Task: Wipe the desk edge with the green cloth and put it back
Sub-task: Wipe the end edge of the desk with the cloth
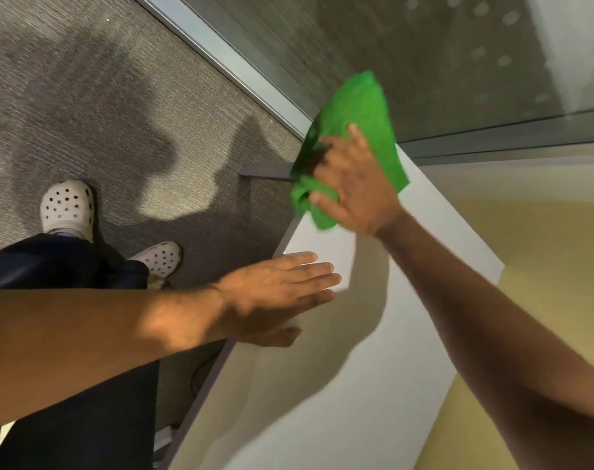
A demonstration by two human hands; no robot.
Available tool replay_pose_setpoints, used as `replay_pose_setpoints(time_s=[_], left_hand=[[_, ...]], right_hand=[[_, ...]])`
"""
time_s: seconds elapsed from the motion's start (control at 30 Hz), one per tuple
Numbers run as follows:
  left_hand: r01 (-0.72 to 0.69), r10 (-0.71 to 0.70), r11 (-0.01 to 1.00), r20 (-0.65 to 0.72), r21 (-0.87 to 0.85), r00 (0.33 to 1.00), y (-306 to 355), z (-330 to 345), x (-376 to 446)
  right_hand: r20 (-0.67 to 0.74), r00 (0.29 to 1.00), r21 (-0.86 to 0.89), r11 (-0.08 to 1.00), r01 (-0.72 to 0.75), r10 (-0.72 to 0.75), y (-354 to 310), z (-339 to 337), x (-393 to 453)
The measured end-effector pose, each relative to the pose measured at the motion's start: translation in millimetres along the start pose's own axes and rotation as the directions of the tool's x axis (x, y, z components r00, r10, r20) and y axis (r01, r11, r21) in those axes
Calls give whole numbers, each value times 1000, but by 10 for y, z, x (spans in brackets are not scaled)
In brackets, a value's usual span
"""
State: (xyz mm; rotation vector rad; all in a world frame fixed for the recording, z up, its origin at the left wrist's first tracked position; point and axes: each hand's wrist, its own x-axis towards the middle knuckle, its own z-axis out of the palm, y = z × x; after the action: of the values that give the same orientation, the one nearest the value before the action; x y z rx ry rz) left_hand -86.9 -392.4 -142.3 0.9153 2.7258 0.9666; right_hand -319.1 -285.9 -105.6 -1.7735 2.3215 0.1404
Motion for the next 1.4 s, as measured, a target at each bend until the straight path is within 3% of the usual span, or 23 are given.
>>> replay_pose_setpoints(time_s=[0.07, 0.13, 0.27, 0.4, 0.53, 0.67, 0.77, 0.93, 1.03, 1.1, 1.2, 1.27, 1.4], left_hand=[[-5, 5, 1000, -11, -4, 1000, -14, 1, -5], [-10, 10, 1000, -25, -2, 1000, -20, 3, -12], [2, -3, 1000, -78, -23, 997, -4, 13, -21], [19, -21, 1000, -94, -19, 995, 13, 16, -21], [18, -18, 1000, -8, 13, 1000, 16, 7, -10], [0, -3, 997, 33, 83, 999, 30, -21, -13], [-17, 9, 989, 53, 146, 999, 34, -37, -22], [-4, -17, 990, 148, 140, 989, 27, 47, 6], [-12, -10, 991, 160, 135, 987, 21, 68, 20], [-3, -14, 993, 144, 117, 989, 28, 71, 15], [2, -16, 993, 119, 116, 993, 24, 51, -11], [2, -14, 991, 86, 134, 996, 31, 34, -24], [-29, 10, 980, 98, 195, 995, 12, 20, -10]], right_hand=[[-37, 982, 30, 983, -182, 183, 98, -39, 145], [-44, 968, 44, 968, -246, 248, -38, -12, 130], [38, 999, 96, 995, -2, -2, -488, 87, -246], [54, 996, 82, 995, 60, -65, -460, 108, -350], [-71, 973, 104, 972, -210, 218, -225, 36, -56], [-135, 815, 156, 825, -544, 563, 23, -46, 402], [-110, 603, 210, 611, -763, 790, 133, -5, 415], [-134, 378, 270, 401, -875, 916, 235, 98, -377], [-80, 299, 230, 310, -923, 951, 265, 93, -347], [-68, 339, 230, 345, -910, 938, 138, 75, -152], [-95, 571, 259, 574, -777, 816, -199, 84, 41], [-79, 681, 237, 677, -696, 728, -384, 109, 1], [-51, 759, 232, 747, -624, 650, -662, 205, -347]])
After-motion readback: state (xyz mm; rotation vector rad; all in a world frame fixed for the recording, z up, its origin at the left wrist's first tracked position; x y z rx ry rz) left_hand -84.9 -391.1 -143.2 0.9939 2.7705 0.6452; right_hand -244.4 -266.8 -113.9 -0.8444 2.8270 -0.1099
